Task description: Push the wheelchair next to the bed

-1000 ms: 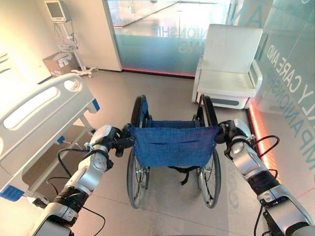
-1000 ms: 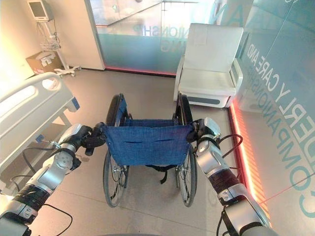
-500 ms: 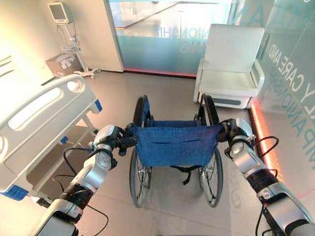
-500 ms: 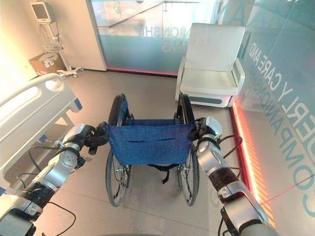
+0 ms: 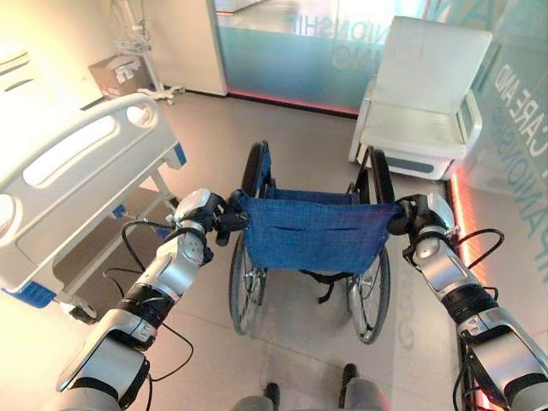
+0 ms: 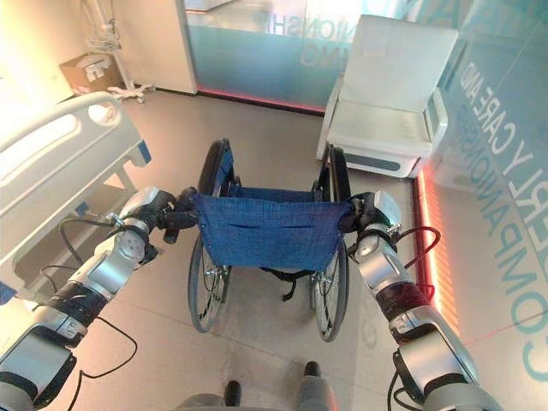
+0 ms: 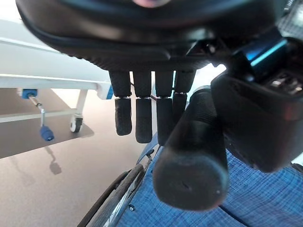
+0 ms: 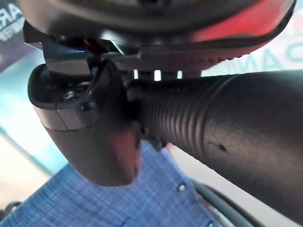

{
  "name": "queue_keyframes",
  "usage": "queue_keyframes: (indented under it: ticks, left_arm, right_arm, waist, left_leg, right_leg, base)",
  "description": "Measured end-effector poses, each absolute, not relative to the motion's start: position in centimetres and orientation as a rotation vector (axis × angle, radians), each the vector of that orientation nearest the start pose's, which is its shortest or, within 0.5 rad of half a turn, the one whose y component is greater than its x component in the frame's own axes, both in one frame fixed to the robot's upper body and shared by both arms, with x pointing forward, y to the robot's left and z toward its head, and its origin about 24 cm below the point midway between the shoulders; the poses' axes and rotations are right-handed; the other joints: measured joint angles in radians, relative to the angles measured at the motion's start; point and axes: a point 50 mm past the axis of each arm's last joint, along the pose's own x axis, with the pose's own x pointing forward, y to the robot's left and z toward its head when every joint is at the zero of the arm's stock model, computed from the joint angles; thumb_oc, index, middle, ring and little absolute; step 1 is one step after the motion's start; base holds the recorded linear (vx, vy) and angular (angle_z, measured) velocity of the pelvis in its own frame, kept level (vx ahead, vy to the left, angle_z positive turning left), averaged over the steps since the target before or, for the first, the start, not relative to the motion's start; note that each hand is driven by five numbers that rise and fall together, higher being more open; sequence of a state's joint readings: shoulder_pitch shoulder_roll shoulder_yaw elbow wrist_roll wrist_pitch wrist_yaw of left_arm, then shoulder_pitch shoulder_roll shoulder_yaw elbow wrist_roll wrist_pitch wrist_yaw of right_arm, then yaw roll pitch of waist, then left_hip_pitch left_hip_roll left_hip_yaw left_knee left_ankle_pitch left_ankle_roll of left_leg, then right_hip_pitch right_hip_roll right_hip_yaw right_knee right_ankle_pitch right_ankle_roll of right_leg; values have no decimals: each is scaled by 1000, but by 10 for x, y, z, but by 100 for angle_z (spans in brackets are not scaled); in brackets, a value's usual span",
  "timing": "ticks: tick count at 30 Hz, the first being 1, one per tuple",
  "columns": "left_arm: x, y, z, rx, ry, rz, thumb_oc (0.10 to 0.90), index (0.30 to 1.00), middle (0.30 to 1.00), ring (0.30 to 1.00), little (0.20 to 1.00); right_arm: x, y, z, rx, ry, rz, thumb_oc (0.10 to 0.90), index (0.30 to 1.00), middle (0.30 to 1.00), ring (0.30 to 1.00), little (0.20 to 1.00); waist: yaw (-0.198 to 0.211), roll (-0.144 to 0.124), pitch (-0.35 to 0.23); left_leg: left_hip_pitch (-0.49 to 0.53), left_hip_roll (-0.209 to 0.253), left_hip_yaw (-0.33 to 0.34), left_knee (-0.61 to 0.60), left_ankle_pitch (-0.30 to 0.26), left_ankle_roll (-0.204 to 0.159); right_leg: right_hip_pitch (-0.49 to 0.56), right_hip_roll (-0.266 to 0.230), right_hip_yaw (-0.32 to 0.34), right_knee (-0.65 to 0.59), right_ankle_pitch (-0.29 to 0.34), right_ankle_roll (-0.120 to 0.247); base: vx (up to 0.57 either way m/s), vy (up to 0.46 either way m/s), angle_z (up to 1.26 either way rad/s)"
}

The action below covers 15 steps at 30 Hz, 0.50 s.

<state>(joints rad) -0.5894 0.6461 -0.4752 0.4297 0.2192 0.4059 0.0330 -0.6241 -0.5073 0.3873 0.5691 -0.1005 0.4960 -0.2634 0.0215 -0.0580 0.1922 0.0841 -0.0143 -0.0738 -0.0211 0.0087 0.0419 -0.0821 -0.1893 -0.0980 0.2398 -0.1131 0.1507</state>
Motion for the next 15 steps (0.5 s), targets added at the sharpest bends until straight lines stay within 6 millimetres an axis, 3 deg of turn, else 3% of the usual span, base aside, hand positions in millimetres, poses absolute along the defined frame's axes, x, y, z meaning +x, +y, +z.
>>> queue_keyframes:
  ticks: [2,4,9,12,14,15]
  left_arm:
    - [347,228,85,1063,294,3,400,300,300,300,300]
    - [342,225,75,1057,318,-16,400,300,300,300,300]
    - [335,223,63,1034,343,-35,400,300,300,300,300]
    - [336,229,63,1024,357,-12,400,300,300,300,300]
    - [340,232,63,1024,369,6,400,300,300,300,300]
    - [342,233,60,1020,388,11,400,300,300,300,300]
  right_arm:
    - [355,-228,74,-878,358,-247,400,300,300,300,300]
    - [354,-234,75,-908,363,-247,400,300,300,300,300]
    - [352,-237,72,-917,374,-237,400,300,300,300,300]
    - [352,-232,67,-902,385,-212,400,300,300,300,300]
    - [351,-228,60,-886,405,-199,400,300,300,300,300]
    - [351,-226,54,-881,423,-192,400,300,300,300,300]
  waist:
    - [-6,0,-4]
    - [-1,47,-20]
    - [24,78,-53]
    - [34,64,-64]
    - [51,18,-65]
    - [71,4,-64]
  left_leg:
    - [-5,10,1,90,-11,-28]
    - [28,49,6,92,-64,-76]
    - [45,112,23,77,-69,-98]
    - [19,131,41,148,-71,-110]
    - [-75,109,58,341,-67,-115]
    - [-188,101,59,577,-40,-134]
  right_leg:
    - [19,10,-30,-29,40,-2]
    - [52,44,-52,-44,58,-24]
    - [58,97,-72,-41,29,-72]
    - [55,119,-76,-15,-3,-105]
    - [55,108,-58,-12,-14,-117]
    - [68,116,-35,-13,-17,-128]
  base:
    - [215,-205,29]
    - [217,-227,21]
    - [200,-220,7]
    - [224,-242,7]
    - [236,-146,-2]
    - [219,28,-21]
